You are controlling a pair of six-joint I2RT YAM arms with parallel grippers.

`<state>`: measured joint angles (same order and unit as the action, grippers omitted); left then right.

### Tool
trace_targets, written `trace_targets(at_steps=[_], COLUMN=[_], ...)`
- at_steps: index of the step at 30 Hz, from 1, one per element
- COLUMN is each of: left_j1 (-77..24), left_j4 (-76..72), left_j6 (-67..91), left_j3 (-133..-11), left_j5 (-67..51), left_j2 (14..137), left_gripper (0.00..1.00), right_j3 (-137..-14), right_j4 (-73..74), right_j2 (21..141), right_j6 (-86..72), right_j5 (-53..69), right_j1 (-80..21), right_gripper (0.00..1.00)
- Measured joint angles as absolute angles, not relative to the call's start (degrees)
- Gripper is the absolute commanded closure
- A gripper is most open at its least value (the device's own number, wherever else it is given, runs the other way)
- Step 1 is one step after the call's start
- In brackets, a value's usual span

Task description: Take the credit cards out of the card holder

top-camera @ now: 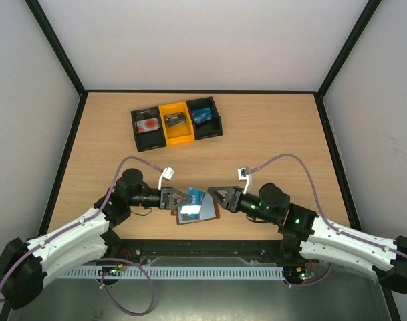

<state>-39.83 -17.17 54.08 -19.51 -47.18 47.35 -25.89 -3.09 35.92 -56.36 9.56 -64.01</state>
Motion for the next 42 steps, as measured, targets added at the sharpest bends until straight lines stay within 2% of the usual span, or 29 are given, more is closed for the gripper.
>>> trace_targets(at_steps=[4, 10, 17, 21, 26, 31, 33, 36, 38, 42], left_j1=[-39.83, -39.83, -39.83, -39.83, -39.83, -39.72, -39.72, -39.72, -39.72, -39.72], left_j4=[-13.10, -8.97, -8.34, -9.15, -10.13, -9.98, -9.98, -9.89, -9.58, -5.69], left_j6=[50.13, 47.09, 46.48, 46.85, 47.00, 47.00, 47.07, 47.33, 47.40, 45.98], left_j3=[-20.97, -21.43, -21.54, -21.47, -21.47, -21.39, -21.39, -21.37, -21.41, -22.92], left_j5=[-50.48, -53.39, -54.81, -55.53, -56.36, -56.60, -56.53, -55.88, -55.05, -52.60], left_j2=[46.94, 45.34, 44.34, 44.21, 44.21, 44.23, 44.21, 44.12, 44.12, 44.12], left_gripper=[0.98, 0.98, 0.98, 0.98, 0.98, 0.97, 0.89, 0.64, 0.44, 0.26], right_j3=[-28.32, -30.46, -31.03, -30.46, -28.80, -28.16, -27.53, -26.28, -25.30, -23.16], right_j4=[2.55, 6.31, 4.93, 1.87, -0.34, -2.11, -2.98, -5.15, -6.81, -8.82], right_j2=[36.91, 42.26, 45.45, 45.80, 46.19, 46.06, 45.80, 45.58, 45.54, 45.19], right_j6=[-52.75, -48.36, -46.35, -46.76, -47.24, -48.03, -48.36, -49.34, -50.19, -51.83], right_j5=[11.70, 16.84, 23.55, 26.37, 28.47, 29.36, 29.21, 29.10, 28.71, 27.18], right_j1=[-64.01, -64.01, -64.07, -64.10, -64.10, -64.10, -64.10, -64.12, -64.12, -64.12], right_gripper=[0.52, 0.52, 0.69, 0.75, 0.97, 0.98, 0.98, 0.98, 0.98, 0.98])
